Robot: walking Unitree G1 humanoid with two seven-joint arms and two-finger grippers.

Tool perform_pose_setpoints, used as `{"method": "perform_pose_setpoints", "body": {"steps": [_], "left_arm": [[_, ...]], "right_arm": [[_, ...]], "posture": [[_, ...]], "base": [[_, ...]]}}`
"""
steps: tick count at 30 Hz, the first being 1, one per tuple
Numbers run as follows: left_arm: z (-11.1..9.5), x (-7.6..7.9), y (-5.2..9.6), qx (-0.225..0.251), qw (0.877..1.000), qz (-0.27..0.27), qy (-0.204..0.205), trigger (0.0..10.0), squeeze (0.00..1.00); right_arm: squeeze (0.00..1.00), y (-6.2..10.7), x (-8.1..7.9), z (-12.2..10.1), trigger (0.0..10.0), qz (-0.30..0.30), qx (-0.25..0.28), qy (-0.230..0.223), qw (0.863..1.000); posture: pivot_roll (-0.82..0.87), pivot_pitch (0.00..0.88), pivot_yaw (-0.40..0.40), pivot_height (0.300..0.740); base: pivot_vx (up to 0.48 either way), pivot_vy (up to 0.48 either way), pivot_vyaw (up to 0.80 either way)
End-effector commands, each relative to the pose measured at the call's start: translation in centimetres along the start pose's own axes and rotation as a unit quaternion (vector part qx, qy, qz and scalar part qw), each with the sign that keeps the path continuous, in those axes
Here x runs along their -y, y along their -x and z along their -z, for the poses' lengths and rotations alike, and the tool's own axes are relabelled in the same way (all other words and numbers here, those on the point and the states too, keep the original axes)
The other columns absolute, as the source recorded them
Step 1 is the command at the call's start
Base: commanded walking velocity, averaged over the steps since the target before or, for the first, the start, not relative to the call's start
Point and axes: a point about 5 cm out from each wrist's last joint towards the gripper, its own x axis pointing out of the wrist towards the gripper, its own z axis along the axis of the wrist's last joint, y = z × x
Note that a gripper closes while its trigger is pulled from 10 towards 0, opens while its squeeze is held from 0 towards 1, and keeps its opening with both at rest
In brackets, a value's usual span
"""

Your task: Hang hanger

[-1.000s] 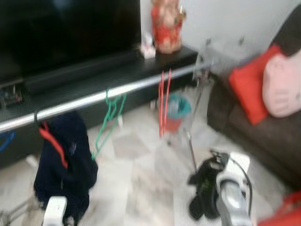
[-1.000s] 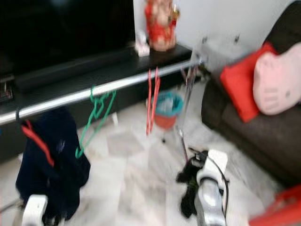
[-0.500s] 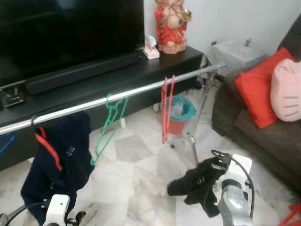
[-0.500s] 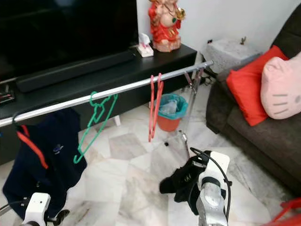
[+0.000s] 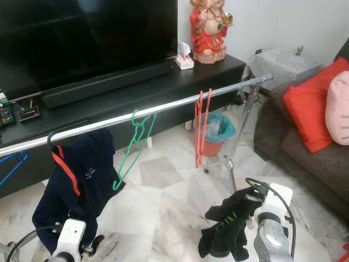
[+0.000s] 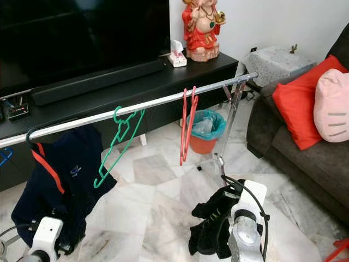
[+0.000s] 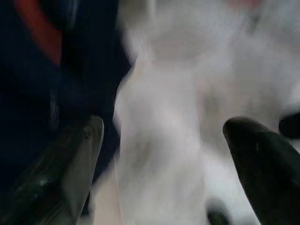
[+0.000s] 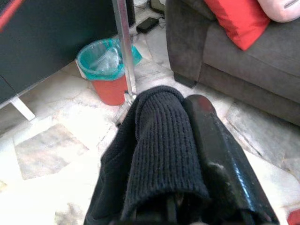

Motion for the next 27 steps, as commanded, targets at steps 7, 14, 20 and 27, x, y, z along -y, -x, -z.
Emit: {"method": "perform_pose_setpoints", "body": {"steps": [7,14,20,27], "left_arm": [[-4.9,2.4,1.6,0.104,0.994,0.031,-0.03,10.0,0.0],[-5.7,2.4,4.6,0.102,0.994,0.02,-0.029,10.0,0.0],[-9.5,1.3,3.6,0.153,0.988,-0.01,-0.011,10.0,0.0],[-12.3,2.9,0.9,0.174,0.985,0.01,0.002,10.0,0.0]], "right_arm": [[0.0,-0.2,-0.4,-0.6,10.0,-0.012,0.013,0.004,1.0],[0.0,-0.1,-0.3,-0.5,10.0,-0.015,0.013,0.008,1.0],[0.0,-0.1,-0.3,-0.4,10.0,-0.016,0.01,0.01,1.0],[0.0,-0.3,0.0,-0.2,10.0,-0.004,0.004,0.007,1.0]], "posture": [[-0.07,0.0,0.013,0.74],[-0.07,0.0,0.014,0.74],[-0.06,0.0,0.009,0.74],[-0.08,0.0,0.007,0.74]], "base": [[0.0,0.0,0.0],[0.0,0.0,0.0],[0.0,0.0,0.0],[0.0,0.0,0.0]]}}
